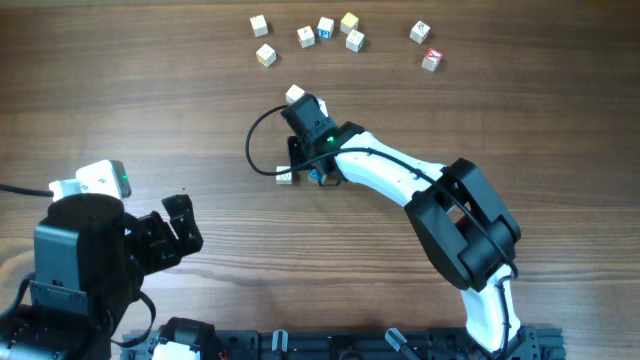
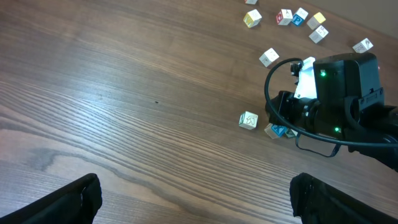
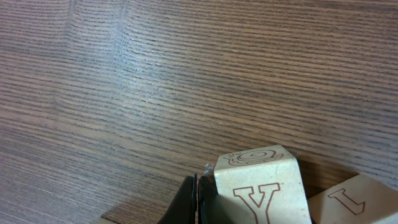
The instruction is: Form a circle
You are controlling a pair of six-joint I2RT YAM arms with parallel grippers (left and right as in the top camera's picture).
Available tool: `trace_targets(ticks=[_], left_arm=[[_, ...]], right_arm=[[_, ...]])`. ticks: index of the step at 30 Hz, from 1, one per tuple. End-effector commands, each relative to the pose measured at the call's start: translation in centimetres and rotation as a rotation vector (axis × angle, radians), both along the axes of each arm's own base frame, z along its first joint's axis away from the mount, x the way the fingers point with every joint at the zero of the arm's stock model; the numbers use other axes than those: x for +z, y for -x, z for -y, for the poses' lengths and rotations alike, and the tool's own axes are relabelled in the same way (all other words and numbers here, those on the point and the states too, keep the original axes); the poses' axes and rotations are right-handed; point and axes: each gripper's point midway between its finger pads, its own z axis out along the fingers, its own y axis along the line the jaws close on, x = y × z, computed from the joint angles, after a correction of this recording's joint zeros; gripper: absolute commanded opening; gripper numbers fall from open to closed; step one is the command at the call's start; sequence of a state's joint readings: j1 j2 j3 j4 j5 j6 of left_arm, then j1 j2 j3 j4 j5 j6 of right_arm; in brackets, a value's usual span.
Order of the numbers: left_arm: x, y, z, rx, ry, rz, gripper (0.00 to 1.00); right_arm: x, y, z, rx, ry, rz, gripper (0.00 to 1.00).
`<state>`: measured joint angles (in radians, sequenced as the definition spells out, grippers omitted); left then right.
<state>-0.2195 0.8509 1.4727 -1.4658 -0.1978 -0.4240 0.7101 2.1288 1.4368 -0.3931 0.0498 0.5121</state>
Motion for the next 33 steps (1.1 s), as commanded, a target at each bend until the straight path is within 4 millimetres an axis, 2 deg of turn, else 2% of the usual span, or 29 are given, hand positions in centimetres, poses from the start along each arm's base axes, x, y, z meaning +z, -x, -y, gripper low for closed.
trace_targets(ticks=[1, 7, 33], left_arm=[[0.06, -0.04, -0.34, 0.02, -0.005, 0.005, 1.0], [0.06, -0.04, -0.34, 0.02, -0.005, 0.005, 1.0], [0.06, -0.03, -0.33, 0.019, -0.005, 0.005, 1.0]], right_arm=[[-0.39, -0.34, -0.29, 0.02, 0.006, 0.006, 0.04], [-0.38, 0.15, -0.91, 0.081, -0.009, -0.006, 0.05], [-0.64, 0.19, -0.06, 0.014, 0.011, -0.022, 0.05]])
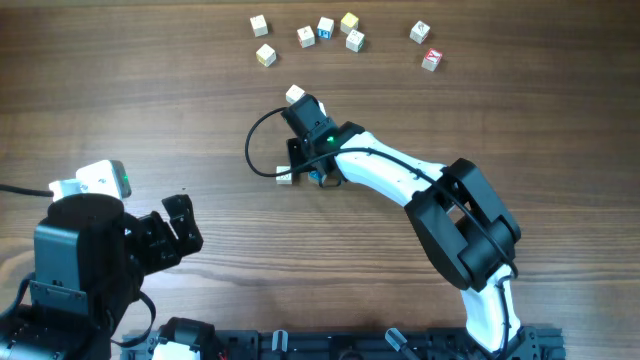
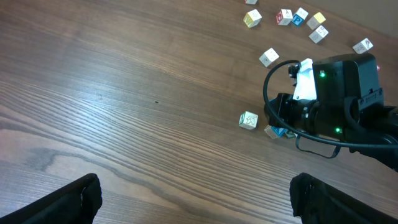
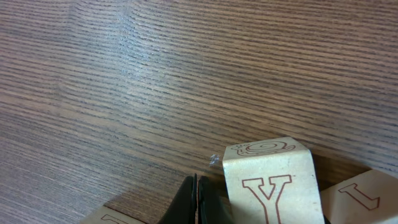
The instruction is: Form a circle
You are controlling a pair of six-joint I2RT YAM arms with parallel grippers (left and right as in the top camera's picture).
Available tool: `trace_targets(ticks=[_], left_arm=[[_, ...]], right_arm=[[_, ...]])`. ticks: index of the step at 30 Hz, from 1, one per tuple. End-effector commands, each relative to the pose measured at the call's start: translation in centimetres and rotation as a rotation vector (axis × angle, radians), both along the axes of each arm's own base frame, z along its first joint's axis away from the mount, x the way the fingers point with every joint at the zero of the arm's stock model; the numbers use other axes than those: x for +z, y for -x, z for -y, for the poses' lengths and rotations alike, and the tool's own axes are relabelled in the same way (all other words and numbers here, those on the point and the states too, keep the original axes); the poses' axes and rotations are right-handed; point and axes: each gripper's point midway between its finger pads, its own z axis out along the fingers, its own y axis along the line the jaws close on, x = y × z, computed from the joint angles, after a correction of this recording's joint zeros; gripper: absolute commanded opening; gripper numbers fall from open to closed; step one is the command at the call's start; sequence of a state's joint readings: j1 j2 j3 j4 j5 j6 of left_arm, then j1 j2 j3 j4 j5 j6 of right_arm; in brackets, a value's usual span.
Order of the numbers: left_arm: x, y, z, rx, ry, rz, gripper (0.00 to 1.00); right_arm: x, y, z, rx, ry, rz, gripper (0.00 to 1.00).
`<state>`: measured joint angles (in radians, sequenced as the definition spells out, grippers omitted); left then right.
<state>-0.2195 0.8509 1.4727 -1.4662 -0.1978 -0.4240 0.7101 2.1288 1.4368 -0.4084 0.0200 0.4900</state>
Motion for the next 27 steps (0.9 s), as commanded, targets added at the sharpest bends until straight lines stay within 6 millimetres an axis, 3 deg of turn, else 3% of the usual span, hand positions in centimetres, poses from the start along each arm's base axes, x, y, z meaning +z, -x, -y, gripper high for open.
trace_targets(ticks=[1, 27], left_arm=[[0.06, -0.04, -0.33, 0.019, -0.005, 0.005, 1.0], [0.07, -0.04, -0.33, 0.019, -0.005, 0.005, 1.0]], right_arm=[[-0.45, -0.39, 0.11, -0.019, 0.013, 0.001, 0.05], [-0.61, -0.52, 0.92, -0.081, 0.034, -0.001, 0.05]])
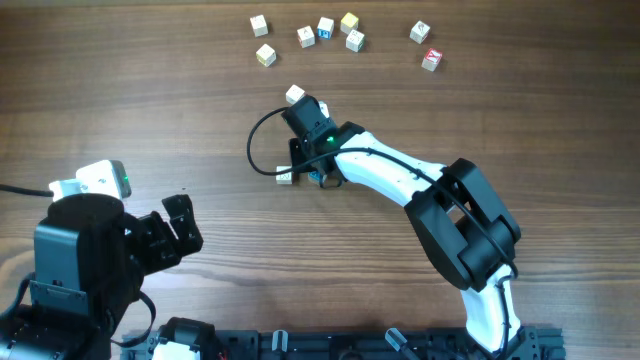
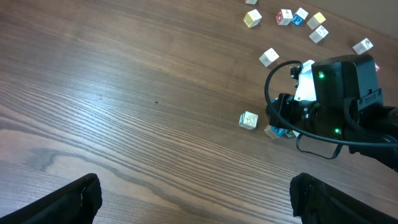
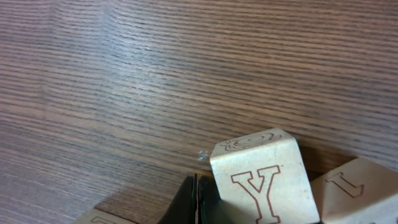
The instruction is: Form a circle
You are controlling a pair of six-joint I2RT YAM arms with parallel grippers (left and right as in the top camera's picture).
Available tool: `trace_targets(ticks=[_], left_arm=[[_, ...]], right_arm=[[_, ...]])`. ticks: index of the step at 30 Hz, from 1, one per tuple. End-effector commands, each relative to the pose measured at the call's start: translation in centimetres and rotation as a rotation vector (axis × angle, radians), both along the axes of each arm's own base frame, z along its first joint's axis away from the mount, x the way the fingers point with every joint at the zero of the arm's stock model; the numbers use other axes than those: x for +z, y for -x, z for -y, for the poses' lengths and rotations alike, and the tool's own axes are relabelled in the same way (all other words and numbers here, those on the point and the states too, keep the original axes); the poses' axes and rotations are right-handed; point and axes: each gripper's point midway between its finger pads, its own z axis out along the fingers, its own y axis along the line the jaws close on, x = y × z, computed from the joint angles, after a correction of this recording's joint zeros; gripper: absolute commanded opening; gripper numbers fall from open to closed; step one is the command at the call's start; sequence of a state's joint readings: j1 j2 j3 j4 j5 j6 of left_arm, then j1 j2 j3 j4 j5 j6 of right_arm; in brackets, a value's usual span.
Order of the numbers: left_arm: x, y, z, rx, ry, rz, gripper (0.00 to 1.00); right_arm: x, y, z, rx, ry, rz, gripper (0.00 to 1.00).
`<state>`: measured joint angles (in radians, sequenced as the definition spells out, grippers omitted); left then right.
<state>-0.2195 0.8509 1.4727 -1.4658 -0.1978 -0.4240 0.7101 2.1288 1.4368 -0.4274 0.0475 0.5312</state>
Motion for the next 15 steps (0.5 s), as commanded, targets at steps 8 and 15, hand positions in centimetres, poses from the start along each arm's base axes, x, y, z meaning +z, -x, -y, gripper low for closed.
trace_targets(ticks=[8, 15], left_arm=[[0.1, 0.0, -0.3, 0.02, -0.005, 0.005, 1.0], [0.1, 0.0, -0.3, 0.02, -0.005, 0.005, 1.0]], right_arm=[[0.7, -0.1, -1.5, 0.124, -0.029, 0.026, 0.04], [1.4, 0.8, -3.0, 0.195, -0.083, 0.011, 0.05]])
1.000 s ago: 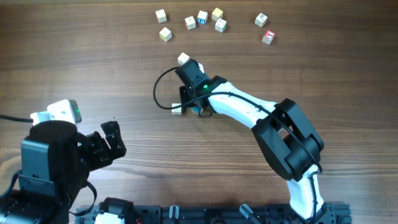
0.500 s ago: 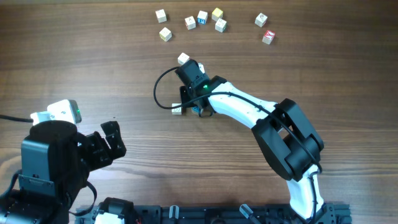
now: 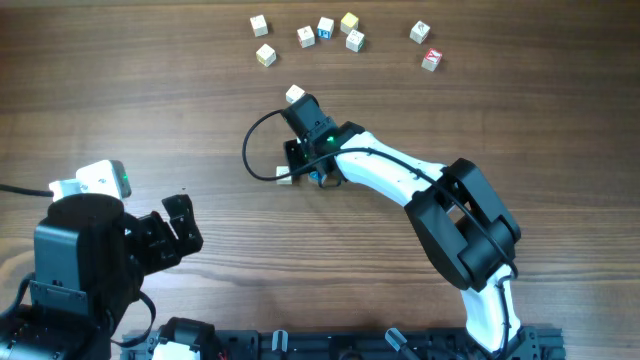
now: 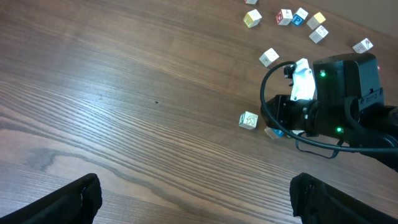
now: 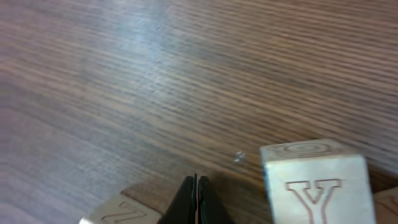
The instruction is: Form a circle
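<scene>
Several small lettered wooden cubes lie in a loose arc at the far edge, among them a white one (image 3: 265, 55) and a red one (image 3: 431, 59). One cube (image 3: 295, 95) lies alone nearer the middle. My right gripper (image 5: 196, 182) is shut and empty, low over the table with its tips between a cube marked Y (image 5: 314, 183) on its right and a cube (image 5: 121, 208) at its lower left. Overhead, the right wrist (image 3: 312, 128) hides the tips; a pale cube (image 3: 284, 179) and a blue cube (image 3: 318, 178) lie beside it. My left gripper (image 4: 199, 199) stands open and empty.
The right arm's black cable (image 3: 250, 155) loops out to the left of the wrist over the table. The left arm's base (image 3: 80, 260) fills the near left corner. Bare wooden tabletop (image 4: 124, 93) stretches between the left gripper and the cubes.
My shut right gripper has shifted a little to the left: the Y cube now sits farther right of the tips in the wrist view. The cable loop swung out leftward. The left arm is unmoved.
Throughout, my right gripper stayed shut and low among the middle cubes, with the Y cube just right of its tips. The cube's place against the tips changed slightly from moment to moment, and now it stands farthest right. The left gripper stayed open.
</scene>
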You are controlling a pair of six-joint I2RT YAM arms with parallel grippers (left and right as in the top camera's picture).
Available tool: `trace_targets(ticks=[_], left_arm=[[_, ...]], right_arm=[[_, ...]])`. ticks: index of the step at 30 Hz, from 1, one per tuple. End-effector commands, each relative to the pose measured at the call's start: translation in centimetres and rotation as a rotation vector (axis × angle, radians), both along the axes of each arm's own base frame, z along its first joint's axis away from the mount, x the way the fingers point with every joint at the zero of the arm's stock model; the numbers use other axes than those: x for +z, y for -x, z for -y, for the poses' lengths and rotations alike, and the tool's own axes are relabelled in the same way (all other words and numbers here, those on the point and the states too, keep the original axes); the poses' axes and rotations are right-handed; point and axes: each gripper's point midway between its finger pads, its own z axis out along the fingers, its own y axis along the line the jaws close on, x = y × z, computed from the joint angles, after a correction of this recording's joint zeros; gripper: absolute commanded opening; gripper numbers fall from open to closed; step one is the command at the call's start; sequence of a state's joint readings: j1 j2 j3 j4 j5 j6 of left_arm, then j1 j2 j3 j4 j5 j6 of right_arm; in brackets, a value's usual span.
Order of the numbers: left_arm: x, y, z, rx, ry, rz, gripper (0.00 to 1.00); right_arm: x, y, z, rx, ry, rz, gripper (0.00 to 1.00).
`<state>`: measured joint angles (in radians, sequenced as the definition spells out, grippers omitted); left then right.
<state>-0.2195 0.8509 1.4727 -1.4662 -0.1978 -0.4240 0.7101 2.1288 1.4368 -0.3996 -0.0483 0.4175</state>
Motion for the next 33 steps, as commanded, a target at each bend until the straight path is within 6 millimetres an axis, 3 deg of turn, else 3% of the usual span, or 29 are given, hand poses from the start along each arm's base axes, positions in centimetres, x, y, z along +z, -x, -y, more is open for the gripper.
trace_targets(ticks=[1, 5, 8, 24, 29, 32, 33], left_arm=[[0.1, 0.0, -0.3, 0.02, -0.005, 0.005, 1.0], [0.1, 0.0, -0.3, 0.02, -0.005, 0.005, 1.0], [0.1, 0.0, -0.3, 0.02, -0.005, 0.005, 1.0], [0.1, 0.0, -0.3, 0.019, -0.005, 0.005, 1.0], [0.1, 0.0, -0.3, 0.02, -0.005, 0.005, 1.0], [0.1, 0.0, -0.3, 0.019, -0.005, 0.005, 1.0], [0.1, 0.0, -0.3, 0.02, -0.005, 0.005, 1.0]], right_arm=[[1.3, 0.2, -1.5, 0.052, -0.044, 0.016, 0.05], [3.4, 0.6, -2.1, 0.061, -0.046, 0.058, 0.04], [4.6, 1.1, -1.3, 0.008, -0.01, 0.066, 0.05], [5.3, 3.9, 1.8, -0.256, 0.021, -0.096, 0.05], [5.2, 5.0, 2.2, -0.353, 0.001, -0.173, 0.16], [5.3, 5.1, 1.9, -0.352, -0.011, -0.179, 0.3], [5.3, 5.1, 1.8, -0.349, -0.01, -0.178, 0.4]])
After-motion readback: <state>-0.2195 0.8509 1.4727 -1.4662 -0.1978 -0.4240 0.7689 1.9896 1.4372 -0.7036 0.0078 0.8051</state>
